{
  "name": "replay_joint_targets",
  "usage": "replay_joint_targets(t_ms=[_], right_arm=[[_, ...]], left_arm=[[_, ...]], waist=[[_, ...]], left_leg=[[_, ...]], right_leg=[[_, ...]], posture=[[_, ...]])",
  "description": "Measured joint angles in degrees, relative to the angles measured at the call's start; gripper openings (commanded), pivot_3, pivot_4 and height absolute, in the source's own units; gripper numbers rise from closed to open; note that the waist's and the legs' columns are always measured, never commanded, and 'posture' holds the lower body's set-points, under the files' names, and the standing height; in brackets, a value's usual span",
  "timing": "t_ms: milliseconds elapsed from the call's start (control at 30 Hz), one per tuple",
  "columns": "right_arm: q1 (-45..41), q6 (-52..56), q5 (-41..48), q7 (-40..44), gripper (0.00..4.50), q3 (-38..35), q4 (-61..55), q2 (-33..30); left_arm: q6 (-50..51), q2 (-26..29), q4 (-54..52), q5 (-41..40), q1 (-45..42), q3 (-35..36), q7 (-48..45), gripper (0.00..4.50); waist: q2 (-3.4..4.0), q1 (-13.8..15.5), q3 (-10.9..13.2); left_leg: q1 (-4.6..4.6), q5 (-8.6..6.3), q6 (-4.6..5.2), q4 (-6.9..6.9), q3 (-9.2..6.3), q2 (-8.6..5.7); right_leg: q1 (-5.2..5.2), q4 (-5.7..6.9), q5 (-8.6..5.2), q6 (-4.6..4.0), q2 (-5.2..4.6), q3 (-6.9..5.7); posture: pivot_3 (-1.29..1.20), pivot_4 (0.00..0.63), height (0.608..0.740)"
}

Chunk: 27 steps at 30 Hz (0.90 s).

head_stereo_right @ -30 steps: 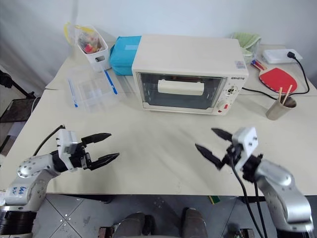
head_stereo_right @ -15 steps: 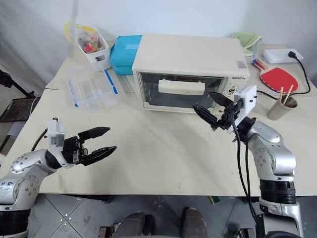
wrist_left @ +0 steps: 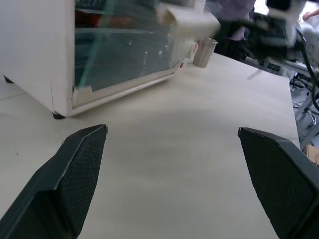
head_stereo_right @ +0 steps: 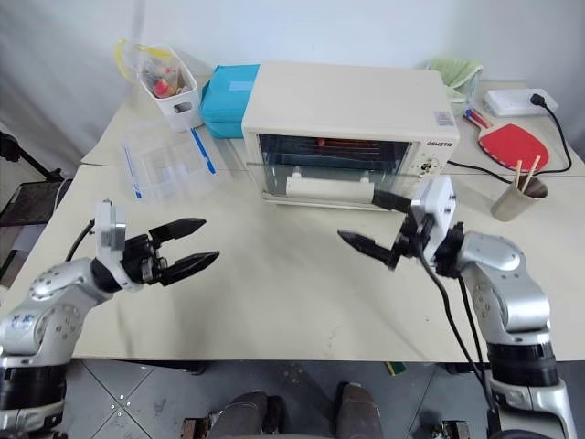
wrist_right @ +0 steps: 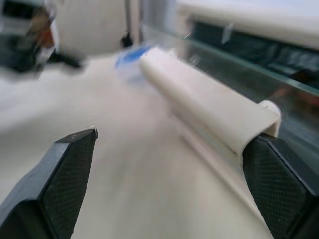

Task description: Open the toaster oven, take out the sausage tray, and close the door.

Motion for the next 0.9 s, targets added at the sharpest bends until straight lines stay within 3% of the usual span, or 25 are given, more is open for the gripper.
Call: replay_joint_targets(t_ms=[233,333,567,900], right_arm=[[2.95,-7.55,-5.49,2.65,4.50,2.24,-0.14,-0.71],[1.07,-11.29,-7.87,3.28,4.50,2.14,3.23,-1.08],[1.79,-13.77,-8.15,4.24,4.50,2.91,3.73,-1.10],[7.81,-16.70,-10.34,0.69,4.50,2.26,1.24,-1.10]], left_arm=[[2.22,-4.27,9.65,-1.76,-13.49,-0.24,0.13,2.69],[-4.94,-9.53,23.84,5.87,-25.16,-5.60,-0.61,2.02],[-12.92,-16.56,40.06,11.12,-33.44,-7.52,-1.99,0.01],[-19.46,-18.70,45.24,16.92,-34.99,-10.43,-5.10,0.01]], waist=[[-0.02,-0.30,0.01],[-0.10,0.89,0.06],[-0.15,0.86,0.09],[-0.18,1.18,0.11]], left_leg=[[0.06,0.01,-0.02,0.07,0.07,0.07],[-0.22,0.01,-0.03,0.52,0.15,0.02],[-0.24,-0.01,-0.01,0.46,0.05,0.01],[-0.25,-0.01,-0.01,0.62,-0.08,0.06]], right_leg=[[0.00,0.05,0.00,0.00,0.09,-0.01],[0.07,0.10,0.02,0.03,0.21,-0.20],[0.04,0.05,0.02,0.04,0.30,-0.25],[0.09,0.10,0.02,0.04,0.28,-0.26]], posture=[[0.00,0.150,0.740],[0.00,0.150,0.740],[0.00,0.150,0.740],[0.00,0.150,0.740]])
